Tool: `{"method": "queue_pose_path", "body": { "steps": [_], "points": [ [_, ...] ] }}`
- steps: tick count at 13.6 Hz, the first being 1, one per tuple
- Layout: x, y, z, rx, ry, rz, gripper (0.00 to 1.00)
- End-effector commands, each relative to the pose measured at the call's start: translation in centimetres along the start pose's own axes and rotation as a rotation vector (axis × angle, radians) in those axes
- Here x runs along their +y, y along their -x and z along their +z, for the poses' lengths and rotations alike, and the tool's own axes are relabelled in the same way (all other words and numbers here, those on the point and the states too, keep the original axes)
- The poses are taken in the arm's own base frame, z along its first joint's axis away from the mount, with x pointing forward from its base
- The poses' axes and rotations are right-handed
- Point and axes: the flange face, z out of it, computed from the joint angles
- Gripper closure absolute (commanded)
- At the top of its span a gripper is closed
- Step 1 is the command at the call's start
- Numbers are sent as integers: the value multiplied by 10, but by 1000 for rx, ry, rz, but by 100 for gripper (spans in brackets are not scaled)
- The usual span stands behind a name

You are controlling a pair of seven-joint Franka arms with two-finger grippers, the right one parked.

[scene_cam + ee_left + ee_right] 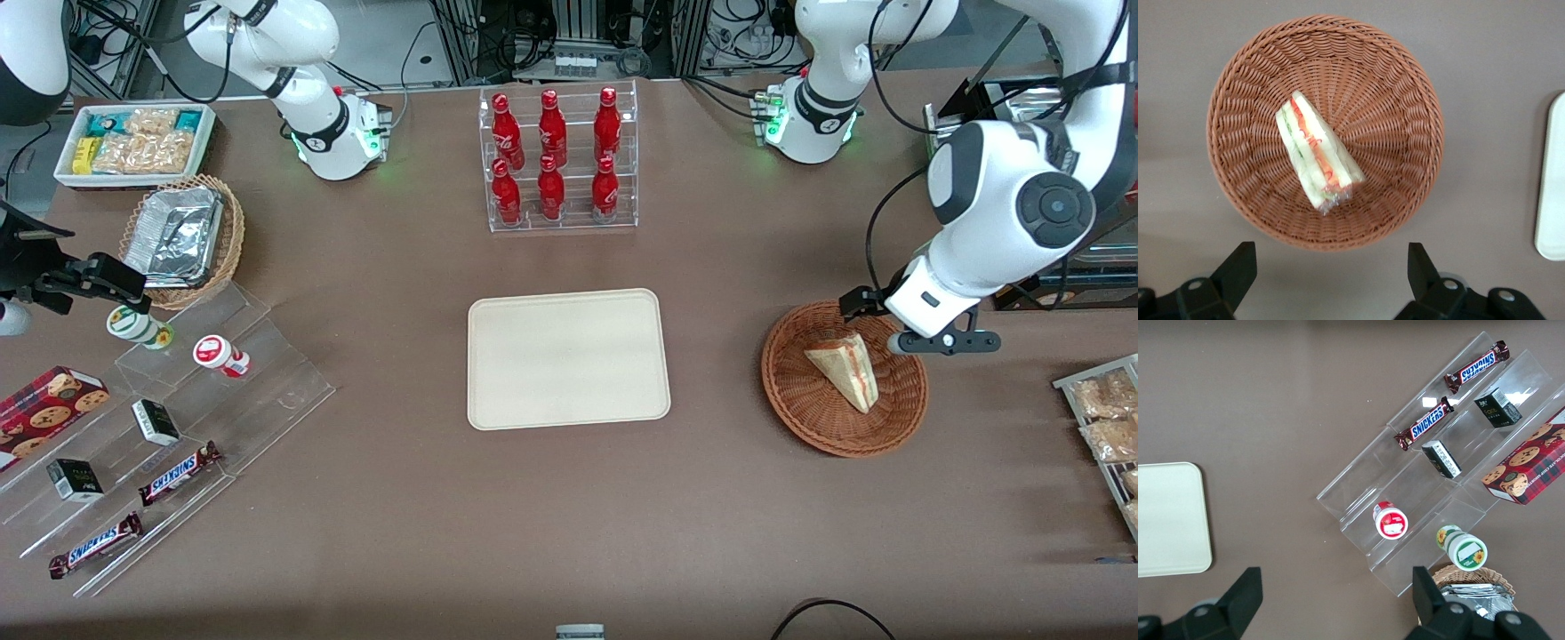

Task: Place sandwich from basket to tray
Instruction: 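Move the left gripper over the wrapped sandwich in the wicker basket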

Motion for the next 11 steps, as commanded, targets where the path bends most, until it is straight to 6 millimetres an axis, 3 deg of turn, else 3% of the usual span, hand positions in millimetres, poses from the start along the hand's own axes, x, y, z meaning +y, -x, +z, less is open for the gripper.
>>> {"method": "queue_pose_path", "body": {
  "steps": [1, 6, 11],
  "points": [
    [-7, 2, 25, 38, 3, -1, 0],
    [-18, -1, 52, 52, 9, -46, 0],
    [-21, -7, 59, 76, 26, -391, 0]
  ]
}}
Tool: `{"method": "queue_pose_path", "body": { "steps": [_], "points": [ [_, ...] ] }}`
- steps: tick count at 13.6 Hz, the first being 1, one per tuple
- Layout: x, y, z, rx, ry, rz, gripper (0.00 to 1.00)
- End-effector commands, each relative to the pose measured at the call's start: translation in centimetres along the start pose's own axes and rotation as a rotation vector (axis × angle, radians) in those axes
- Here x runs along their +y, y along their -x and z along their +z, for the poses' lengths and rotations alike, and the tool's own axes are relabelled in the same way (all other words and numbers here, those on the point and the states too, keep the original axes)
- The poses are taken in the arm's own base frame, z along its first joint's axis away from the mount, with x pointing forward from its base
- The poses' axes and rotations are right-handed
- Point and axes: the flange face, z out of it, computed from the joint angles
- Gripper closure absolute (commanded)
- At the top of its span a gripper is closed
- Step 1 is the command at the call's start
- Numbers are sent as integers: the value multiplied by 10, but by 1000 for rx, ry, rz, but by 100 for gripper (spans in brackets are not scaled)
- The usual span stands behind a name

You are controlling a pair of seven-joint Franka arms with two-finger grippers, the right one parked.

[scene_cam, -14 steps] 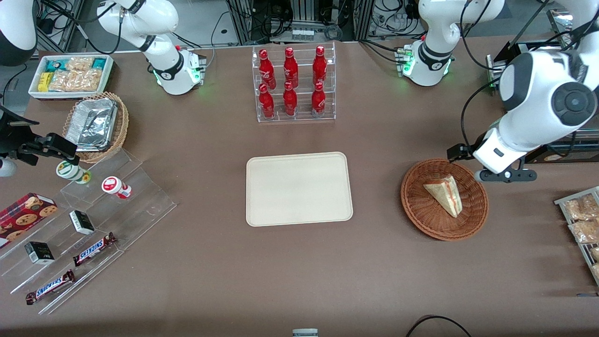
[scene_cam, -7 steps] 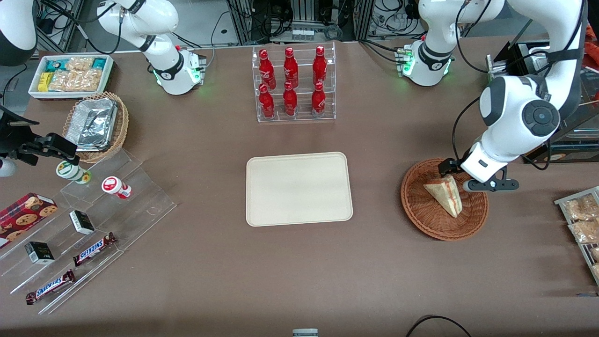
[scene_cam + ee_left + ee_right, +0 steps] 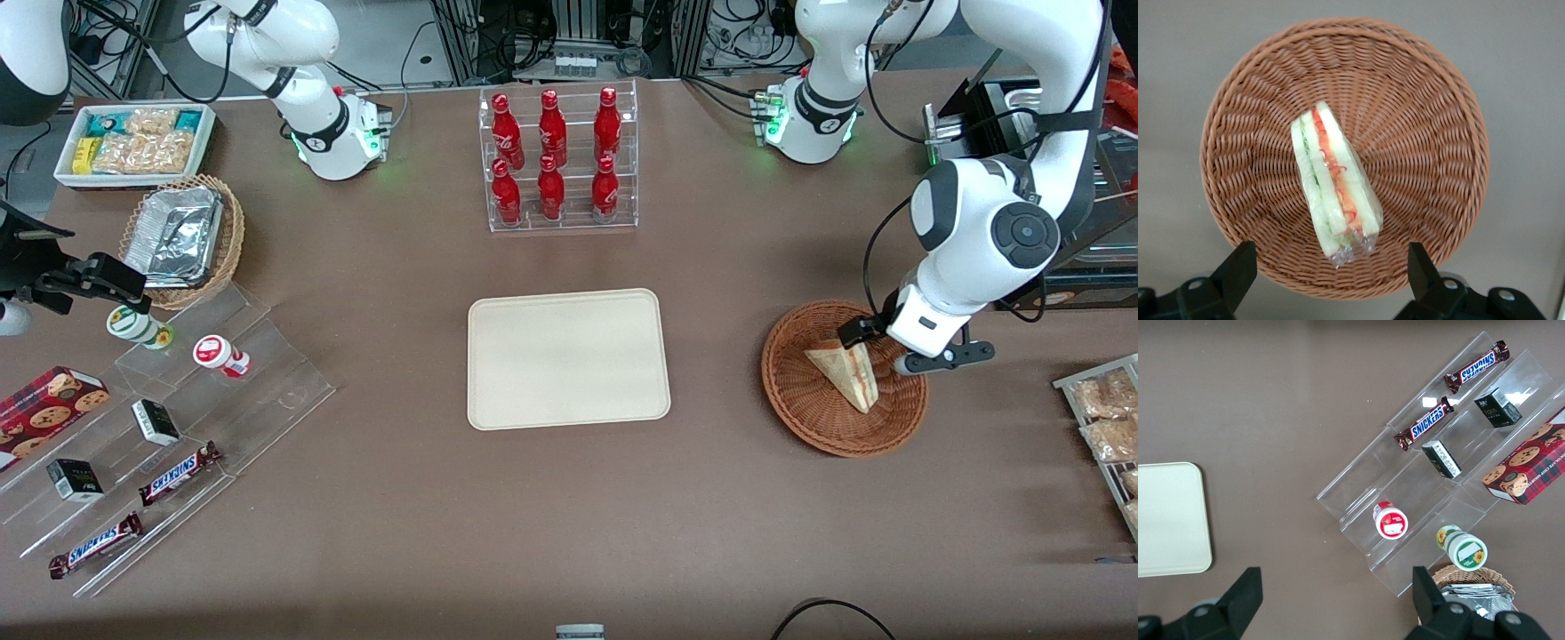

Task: Place sandwich from basket to tray
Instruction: 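Lower the open left gripper and close it on the sandwich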

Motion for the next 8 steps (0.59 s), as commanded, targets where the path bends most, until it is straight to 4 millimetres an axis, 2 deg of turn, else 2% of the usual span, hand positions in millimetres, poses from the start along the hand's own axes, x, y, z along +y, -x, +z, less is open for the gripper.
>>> {"method": "queue_pose_path", "body": {
  "steps": [1, 3, 8],
  "points": [
    [3, -2, 6, 26, 16, -211, 0],
    [6, -3, 12, 39, 27, -354, 0],
    [9, -1, 26, 34, 27, -441, 0]
  ]
}}
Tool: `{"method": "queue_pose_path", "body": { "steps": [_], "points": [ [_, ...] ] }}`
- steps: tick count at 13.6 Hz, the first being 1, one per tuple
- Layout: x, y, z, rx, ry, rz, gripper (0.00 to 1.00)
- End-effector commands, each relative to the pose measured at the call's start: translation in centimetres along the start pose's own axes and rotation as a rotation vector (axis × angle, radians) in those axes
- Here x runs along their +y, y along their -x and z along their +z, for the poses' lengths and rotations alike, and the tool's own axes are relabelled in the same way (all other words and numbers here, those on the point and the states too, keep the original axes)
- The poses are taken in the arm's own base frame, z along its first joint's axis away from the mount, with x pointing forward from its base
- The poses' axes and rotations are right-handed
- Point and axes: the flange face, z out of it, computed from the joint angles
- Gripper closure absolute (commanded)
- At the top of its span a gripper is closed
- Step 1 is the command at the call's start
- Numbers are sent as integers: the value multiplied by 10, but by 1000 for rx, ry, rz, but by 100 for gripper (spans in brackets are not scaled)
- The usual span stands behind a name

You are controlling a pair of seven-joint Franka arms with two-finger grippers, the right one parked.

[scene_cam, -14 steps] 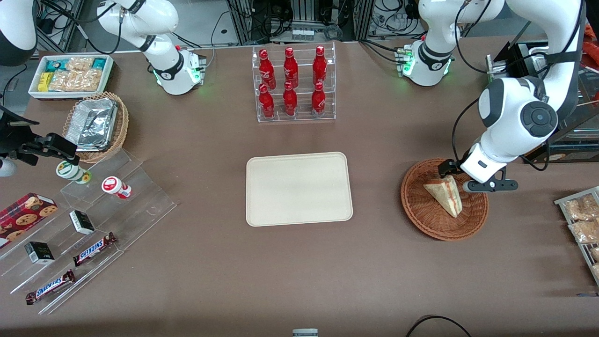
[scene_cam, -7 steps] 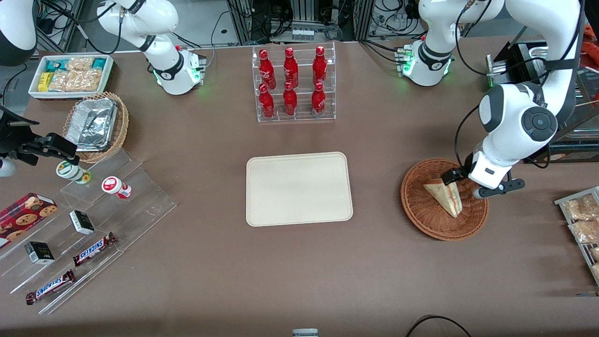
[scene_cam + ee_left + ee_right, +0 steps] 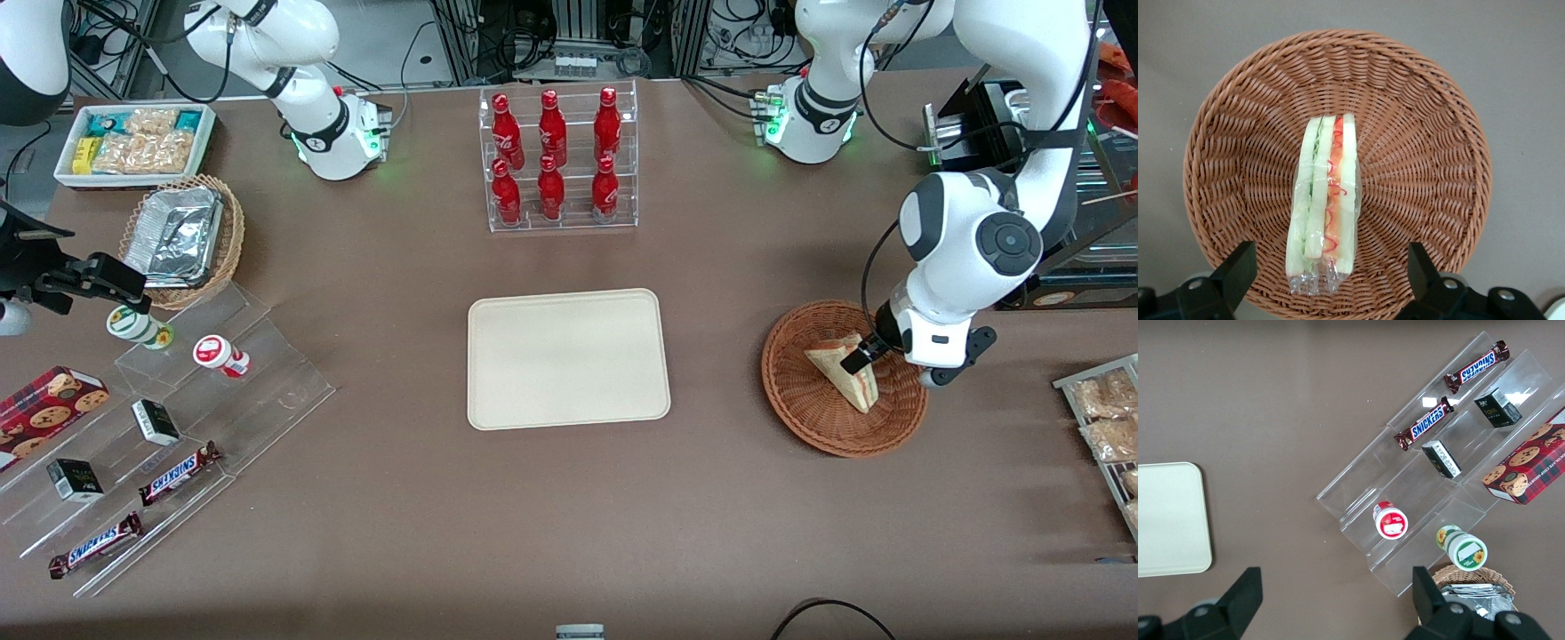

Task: Place sandwich from basket to tray
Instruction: 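Lower the open left gripper and close it on the sandwich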

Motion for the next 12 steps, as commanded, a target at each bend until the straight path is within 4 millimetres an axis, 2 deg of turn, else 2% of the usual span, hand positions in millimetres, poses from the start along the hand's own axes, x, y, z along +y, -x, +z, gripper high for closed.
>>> {"method": "queue_pose_path", "body": {
  "steps": [1, 12],
  "points": [
    [0, 5, 8, 3, 7, -31, 0],
    [-1, 7, 51, -48, -29, -74, 0]
  ]
}}
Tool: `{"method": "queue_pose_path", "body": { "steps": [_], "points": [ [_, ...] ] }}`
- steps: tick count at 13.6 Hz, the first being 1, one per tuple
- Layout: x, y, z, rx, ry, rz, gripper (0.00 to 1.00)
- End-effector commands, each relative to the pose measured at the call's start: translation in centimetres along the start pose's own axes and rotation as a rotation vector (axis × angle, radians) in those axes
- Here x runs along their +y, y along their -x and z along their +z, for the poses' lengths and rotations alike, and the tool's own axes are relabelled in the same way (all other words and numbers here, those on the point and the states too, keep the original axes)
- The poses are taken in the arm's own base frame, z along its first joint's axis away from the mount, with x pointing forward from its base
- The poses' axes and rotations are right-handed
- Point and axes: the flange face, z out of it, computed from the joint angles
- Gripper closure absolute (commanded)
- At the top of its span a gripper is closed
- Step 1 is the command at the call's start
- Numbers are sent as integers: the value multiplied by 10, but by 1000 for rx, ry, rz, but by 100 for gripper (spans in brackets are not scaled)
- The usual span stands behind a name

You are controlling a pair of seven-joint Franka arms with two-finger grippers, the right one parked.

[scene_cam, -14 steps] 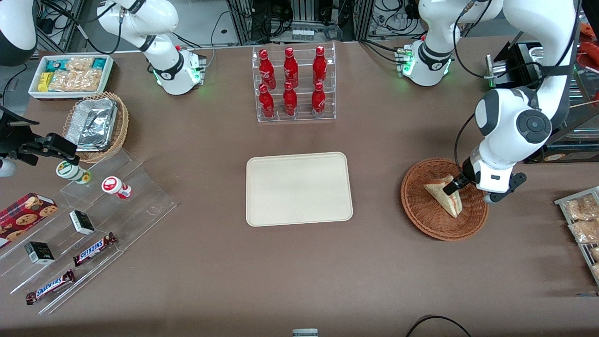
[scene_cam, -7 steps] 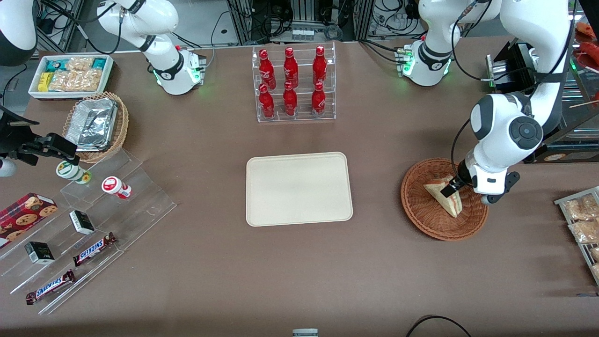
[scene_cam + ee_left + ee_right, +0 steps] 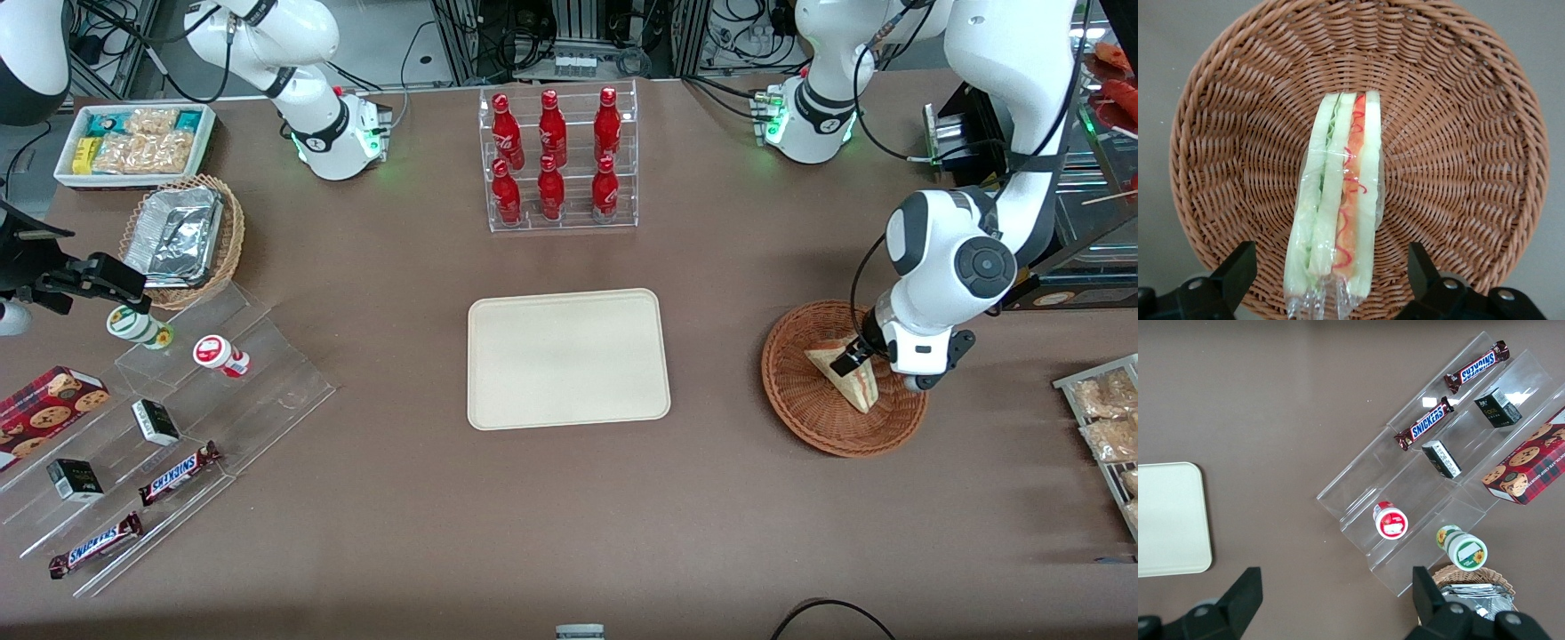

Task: Place sandwich from basket to tray
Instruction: 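Lower the open left gripper and close it on the sandwich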

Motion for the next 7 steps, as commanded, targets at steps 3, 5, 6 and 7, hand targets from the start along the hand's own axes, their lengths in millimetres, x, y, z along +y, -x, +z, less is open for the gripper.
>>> {"method": "queue_pose_path", "body": {
  "steps": [3, 5, 6, 7],
  "points": [
    [2, 3, 17, -7, 8, -26, 0],
    [1, 3, 21, -18, -3, -37, 25],
    [0, 4, 20, -21, -6, -47, 67],
    [-1, 5, 19, -30, -16, -49, 99]
  ]
}}
